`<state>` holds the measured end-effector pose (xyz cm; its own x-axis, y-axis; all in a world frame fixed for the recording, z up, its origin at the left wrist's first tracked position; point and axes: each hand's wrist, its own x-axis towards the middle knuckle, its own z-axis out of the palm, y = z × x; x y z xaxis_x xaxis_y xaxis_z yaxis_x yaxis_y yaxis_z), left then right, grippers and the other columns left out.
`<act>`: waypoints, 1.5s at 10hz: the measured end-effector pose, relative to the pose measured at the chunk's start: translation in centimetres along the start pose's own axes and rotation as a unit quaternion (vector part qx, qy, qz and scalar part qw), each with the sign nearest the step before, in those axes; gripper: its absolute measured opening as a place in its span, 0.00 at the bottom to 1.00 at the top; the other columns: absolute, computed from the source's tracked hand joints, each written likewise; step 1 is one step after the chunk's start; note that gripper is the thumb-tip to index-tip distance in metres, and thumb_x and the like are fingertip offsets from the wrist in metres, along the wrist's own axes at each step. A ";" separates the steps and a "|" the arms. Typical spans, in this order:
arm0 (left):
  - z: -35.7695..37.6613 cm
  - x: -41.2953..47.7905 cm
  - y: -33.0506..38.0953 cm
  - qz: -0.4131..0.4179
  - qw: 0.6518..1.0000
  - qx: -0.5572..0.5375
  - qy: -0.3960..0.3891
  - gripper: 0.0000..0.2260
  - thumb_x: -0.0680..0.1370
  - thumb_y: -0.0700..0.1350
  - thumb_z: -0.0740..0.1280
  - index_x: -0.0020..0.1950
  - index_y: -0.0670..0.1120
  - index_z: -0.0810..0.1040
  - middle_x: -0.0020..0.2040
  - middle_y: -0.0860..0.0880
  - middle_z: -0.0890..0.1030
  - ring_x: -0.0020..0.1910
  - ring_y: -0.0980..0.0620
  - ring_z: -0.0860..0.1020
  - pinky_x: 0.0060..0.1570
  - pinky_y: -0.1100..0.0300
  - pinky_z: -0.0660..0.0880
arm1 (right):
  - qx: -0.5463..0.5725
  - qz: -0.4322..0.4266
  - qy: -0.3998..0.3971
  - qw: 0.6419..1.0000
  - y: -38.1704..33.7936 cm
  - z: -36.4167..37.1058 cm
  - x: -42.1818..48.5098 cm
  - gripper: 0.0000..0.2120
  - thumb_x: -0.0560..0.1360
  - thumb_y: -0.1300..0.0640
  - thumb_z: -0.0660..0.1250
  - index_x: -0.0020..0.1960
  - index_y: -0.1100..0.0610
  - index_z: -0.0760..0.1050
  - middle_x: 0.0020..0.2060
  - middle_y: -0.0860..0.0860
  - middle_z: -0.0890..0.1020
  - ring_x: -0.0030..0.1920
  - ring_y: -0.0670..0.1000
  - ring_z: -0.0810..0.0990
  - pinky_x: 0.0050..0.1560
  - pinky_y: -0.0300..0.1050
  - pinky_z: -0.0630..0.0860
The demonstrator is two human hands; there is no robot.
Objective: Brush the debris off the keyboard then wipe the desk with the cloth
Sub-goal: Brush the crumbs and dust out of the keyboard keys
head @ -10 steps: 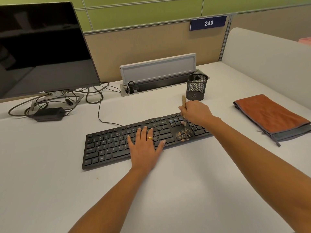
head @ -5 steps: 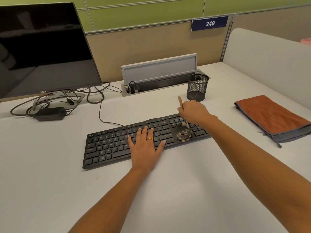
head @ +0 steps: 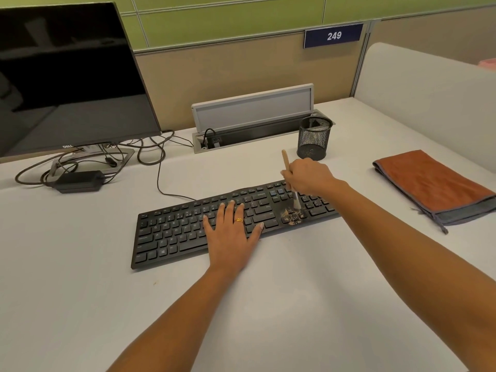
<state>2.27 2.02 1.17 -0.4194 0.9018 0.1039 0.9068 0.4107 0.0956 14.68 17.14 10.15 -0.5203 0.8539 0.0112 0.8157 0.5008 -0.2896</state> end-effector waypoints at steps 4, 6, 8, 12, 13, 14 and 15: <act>-0.1 0.0 0.0 0.001 1.000 -0.006 0.001 0.31 0.79 0.65 0.47 0.78 0.50 0.53 0.79 0.50 0.52 0.78 0.51 0.47 0.73 0.42 0.44 | -0.027 -0.004 0.029 0.999 0.8 0.0 -0.5 0.19 0.81 0.49 0.53 0.53 0.62 0.78 0.48 0.58 0.81 0.49 0.58 0.79 0.44 0.46 0.70; 0.0 0.0 0.0 0.001 1.000 -0.007 0.003 0.31 0.79 0.65 0.47 0.78 0.50 0.53 0.78 0.50 0.53 0.77 0.51 0.47 0.73 0.42 0.45 | 0.071 0.000 0.010 0.997 1.0 -0.3 -0.6 0.19 0.81 0.47 0.54 0.44 0.58 0.78 0.41 0.54 0.81 0.42 0.52 0.78 0.43 0.45 0.72; -0.1 0.0 0.0 0.002 1.000 -0.006 0.001 0.31 0.79 0.65 0.47 0.78 0.50 0.53 0.78 0.51 0.53 0.77 0.51 0.47 0.73 0.42 0.45 | -0.050 0.023 0.091 0.994 1.2 -0.2 -1.0 0.20 0.81 0.49 0.52 0.52 0.62 0.78 0.46 0.58 0.81 0.48 0.58 0.79 0.42 0.46 0.68; -0.1 -0.1 0.0 0.003 1.000 0.000 0.000 0.31 0.79 0.65 0.46 0.78 0.50 0.52 0.79 0.50 0.52 0.77 0.51 0.47 0.73 0.42 0.45 | -0.051 0.028 0.093 0.994 1.0 0.0 -1.0 0.20 0.81 0.50 0.52 0.52 0.62 0.77 0.47 0.58 0.81 0.47 0.58 0.79 0.42 0.45 0.67; -0.1 0.0 0.0 0.002 1.000 0.000 -0.003 0.31 0.79 0.65 0.46 0.78 0.50 0.52 0.79 0.50 0.52 0.77 0.51 0.46 0.73 0.42 0.44 | -0.011 0.003 0.091 0.996 0.8 0.1 -0.9 0.21 0.81 0.50 0.53 0.50 0.63 0.77 0.45 0.59 0.81 0.46 0.57 0.78 0.42 0.46 0.68; -0.1 0.0 0.0 0.001 1.000 0.000 -0.003 0.31 0.79 0.65 0.46 0.78 0.50 0.52 0.79 0.50 0.52 0.77 0.51 0.46 0.73 0.42 0.44 | 0.074 -0.008 0.055 0.996 0.5 0.3 -0.8 0.21 0.81 0.48 0.54 0.50 0.62 0.78 0.43 0.56 0.80 0.42 0.52 0.75 0.43 0.46 0.69; -0.2 -0.1 0.0 0.001 1.000 -0.004 -0.001 0.31 0.79 0.65 0.47 0.78 0.50 0.52 0.79 0.50 0.52 0.78 0.51 0.46 0.73 0.42 0.44 | 0.061 -0.009 0.020 0.998 0.5 0.4 -0.6 0.21 0.81 0.48 0.53 0.49 0.61 0.79 0.42 0.55 0.81 0.44 0.54 0.78 0.45 0.47 0.72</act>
<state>2.27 1.94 1.33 -0.4176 0.9030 0.1015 0.9072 0.4079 0.1033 15.32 16.84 9.62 -0.5214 0.8515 0.0546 0.7683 0.4964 -0.4041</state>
